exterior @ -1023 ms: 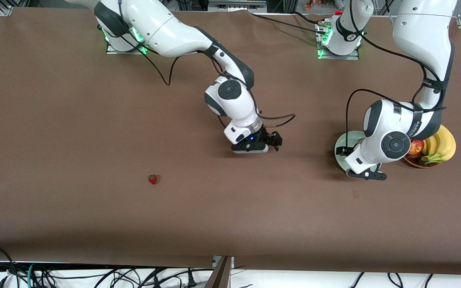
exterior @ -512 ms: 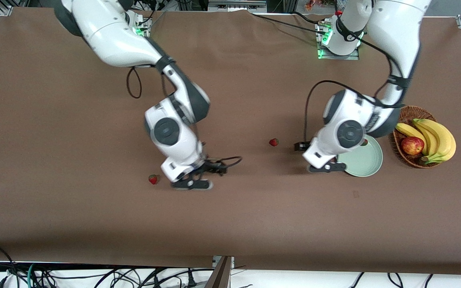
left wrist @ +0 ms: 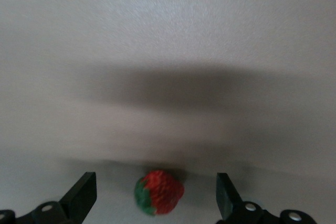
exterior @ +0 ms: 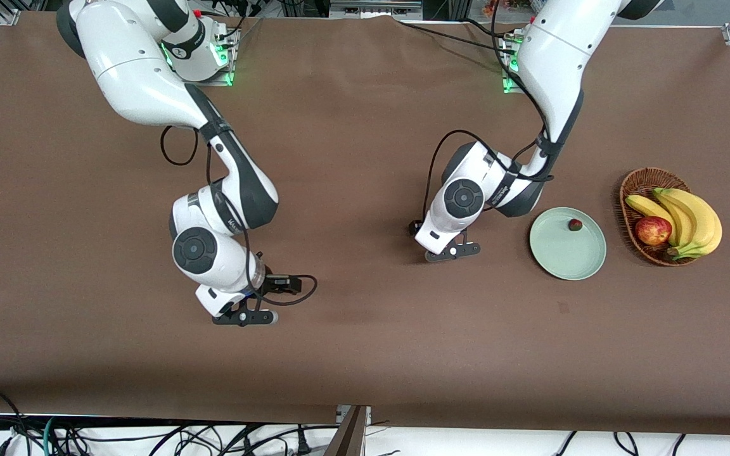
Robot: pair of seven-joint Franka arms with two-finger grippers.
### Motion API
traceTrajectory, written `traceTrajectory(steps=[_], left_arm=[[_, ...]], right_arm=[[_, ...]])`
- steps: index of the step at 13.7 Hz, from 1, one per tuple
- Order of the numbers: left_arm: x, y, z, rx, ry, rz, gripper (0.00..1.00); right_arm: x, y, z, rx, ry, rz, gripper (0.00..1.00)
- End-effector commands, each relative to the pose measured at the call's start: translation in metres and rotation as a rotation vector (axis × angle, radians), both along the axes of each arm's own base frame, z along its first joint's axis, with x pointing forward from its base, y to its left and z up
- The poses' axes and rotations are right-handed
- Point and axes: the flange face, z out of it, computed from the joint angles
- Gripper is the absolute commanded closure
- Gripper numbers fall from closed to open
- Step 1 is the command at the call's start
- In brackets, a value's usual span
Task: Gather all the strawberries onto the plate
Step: 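Grasp the second strawberry with the left gripper while the right gripper grasps the third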
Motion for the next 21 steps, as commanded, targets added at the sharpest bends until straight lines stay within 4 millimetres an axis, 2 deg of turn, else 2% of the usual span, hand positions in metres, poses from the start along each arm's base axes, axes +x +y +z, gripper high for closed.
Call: traceTrajectory(steps=[1, 2, 5, 6, 9, 11, 13, 14, 15, 16, 17, 19, 21], left_arm=[[0.0, 0.0, 0.001, 0.004, -0.008, 0.011, 0.0], [-0.002, 0.0, -0.002, 0.007, -0.004, 0.012, 0.02], [-0.013, -0.012, -0.003, 0.017, 0.001, 0.025, 0.16], [-0.014, -0.013, -0.004, 0.018, 0.002, 0.023, 0.23], [-0.015, -0.013, -0.003, 0.02, 0.005, 0.023, 0.44], [-0.013, -0.011, -0.001, 0.02, 0.001, 0.023, 0.67], [-0.008, -0.006, 0.008, 0.018, -0.005, 0.022, 0.71], [-0.005, 0.0, 0.014, 0.023, -0.001, 0.026, 0.71], [0.001, 0.008, 0.023, 0.031, 0.004, 0.034, 0.71], [0.008, 0.018, 0.038, 0.042, -0.004, 0.028, 0.71], [0.017, 0.035, 0.05, 0.055, -0.003, 0.0, 0.71], [0.037, 0.088, 0.08, 0.051, 0.015, -0.081, 0.7], [0.052, 0.137, 0.098, 0.025, 0.033, -0.187, 0.69]], right_arm=[[0.001, -0.039, -0.023, -0.053, 0.031, 0.053, 0.0], [0.002, -0.051, -0.03, -0.076, 0.037, 0.053, 0.0], [0.0, -0.065, -0.044, -0.109, 0.053, 0.13, 0.0], [-0.003, -0.072, -0.054, -0.112, 0.073, 0.133, 0.0], [-0.014, -0.071, -0.073, -0.111, 0.116, 0.136, 0.0], [-0.018, -0.07, -0.077, -0.114, 0.13, 0.142, 0.0], [-0.021, -0.07, -0.082, -0.117, 0.142, 0.142, 0.01], [-0.021, -0.07, -0.082, -0.115, 0.143, 0.142, 0.15], [-0.021, -0.07, -0.082, -0.113, 0.143, 0.141, 0.34], [-0.021, -0.07, -0.082, -0.111, 0.141, 0.14, 0.49], [-0.021, -0.069, -0.081, -0.11, 0.141, 0.143, 0.61], [-0.02, -0.068, -0.078, -0.107, 0.137, 0.142, 0.79], [-0.02, -0.066, -0.078, -0.104, 0.138, 0.142, 0.96]])
